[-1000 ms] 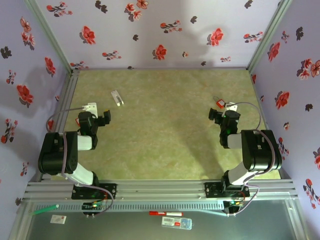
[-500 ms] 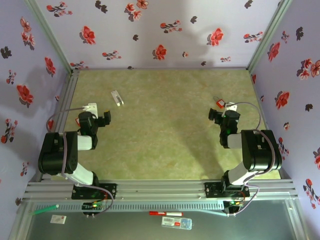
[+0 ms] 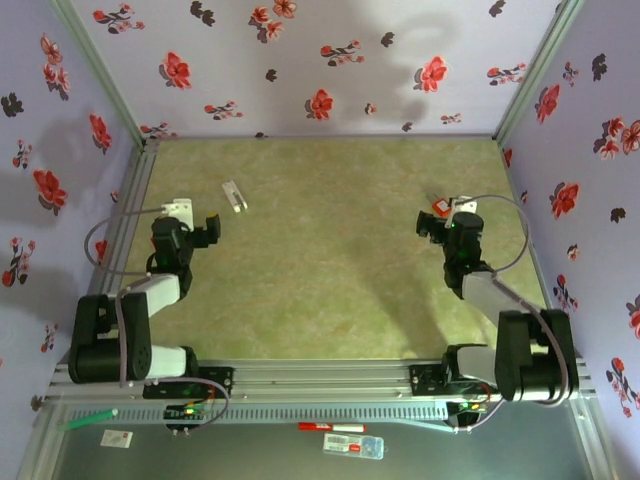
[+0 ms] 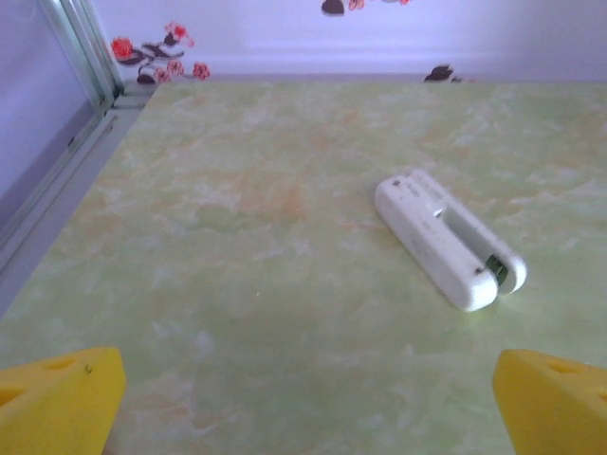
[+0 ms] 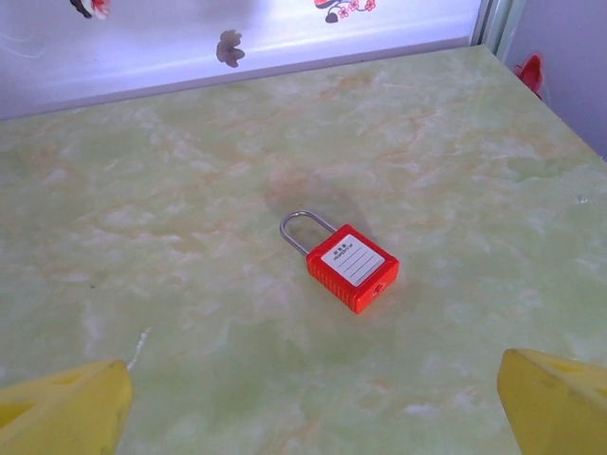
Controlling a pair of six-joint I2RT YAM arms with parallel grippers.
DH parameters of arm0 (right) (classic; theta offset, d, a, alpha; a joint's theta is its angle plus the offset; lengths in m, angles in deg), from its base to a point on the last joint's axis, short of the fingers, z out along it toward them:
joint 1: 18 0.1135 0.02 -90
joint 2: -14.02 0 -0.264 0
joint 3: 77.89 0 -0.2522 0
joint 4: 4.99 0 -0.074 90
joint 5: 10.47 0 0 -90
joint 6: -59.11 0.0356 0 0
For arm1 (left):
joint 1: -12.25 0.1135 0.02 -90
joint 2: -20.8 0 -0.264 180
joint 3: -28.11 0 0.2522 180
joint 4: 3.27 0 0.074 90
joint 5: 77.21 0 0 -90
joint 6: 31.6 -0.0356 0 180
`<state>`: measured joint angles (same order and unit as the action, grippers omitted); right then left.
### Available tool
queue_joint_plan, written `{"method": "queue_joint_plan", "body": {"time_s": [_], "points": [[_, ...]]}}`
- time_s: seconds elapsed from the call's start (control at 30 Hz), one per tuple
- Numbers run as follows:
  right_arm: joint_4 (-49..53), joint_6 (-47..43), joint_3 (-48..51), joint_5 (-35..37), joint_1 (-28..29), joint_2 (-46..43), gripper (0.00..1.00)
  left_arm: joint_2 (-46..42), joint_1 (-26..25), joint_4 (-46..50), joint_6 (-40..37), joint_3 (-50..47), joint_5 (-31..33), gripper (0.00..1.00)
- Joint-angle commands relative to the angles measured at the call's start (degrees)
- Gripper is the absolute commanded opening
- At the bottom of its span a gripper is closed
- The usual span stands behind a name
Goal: Unlock with the key
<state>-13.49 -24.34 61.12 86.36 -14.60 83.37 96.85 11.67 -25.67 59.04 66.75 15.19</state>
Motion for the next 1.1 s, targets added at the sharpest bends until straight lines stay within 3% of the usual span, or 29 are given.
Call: {"method": "queue_joint_plan", "body": {"time_s": [0.0, 0.2, 0.3, 0.63, 0.83, 1.0, 1.07], "points": [[14.38, 3.87, -4.49, 1.15, 0.56, -5.11, 0.99, -5.27, -1.03, 7.38, 0.10, 3.13, 0.38, 1.00], [35.48, 9.64, -11.79, 0.42, 0.64, -14.22, 0.99, -12.24, -3.43, 23.33, 8.02, 9.58, 0.06, 1.00], [45.79, 12.77, -16.90, 0.19, 0.41, -16.81, 0.99, -13.50, -3.96, 33.45, 10.99, 14.94, -3.94, 1.00], [75.75, 24.53, -29.95, -1.53, -6.34, -13.54, 0.99, -14.00, -7.91, 47.87, 20.61, 24.98, -15.21, 1.00], [80.05, 27.95, -27.65, -5.29, -18.09, -10.25, 0.91, -13.91, -13.28, 48.56, 23.00, 25.74, -16.70, 1.00], [72.04, 34.37, -20.70, -15.72, -28.32, -6.98, 0.83, -12.93, -17.89, 46.73, 25.80, 24.67, -16.72, 1.00], [68.29, 37.46, -18.02, -18.91, -31.24, -4.41, 0.75, -12.15, -19.29, 45.69, 26.99, 24.10, -16.74, 1.00]]}}
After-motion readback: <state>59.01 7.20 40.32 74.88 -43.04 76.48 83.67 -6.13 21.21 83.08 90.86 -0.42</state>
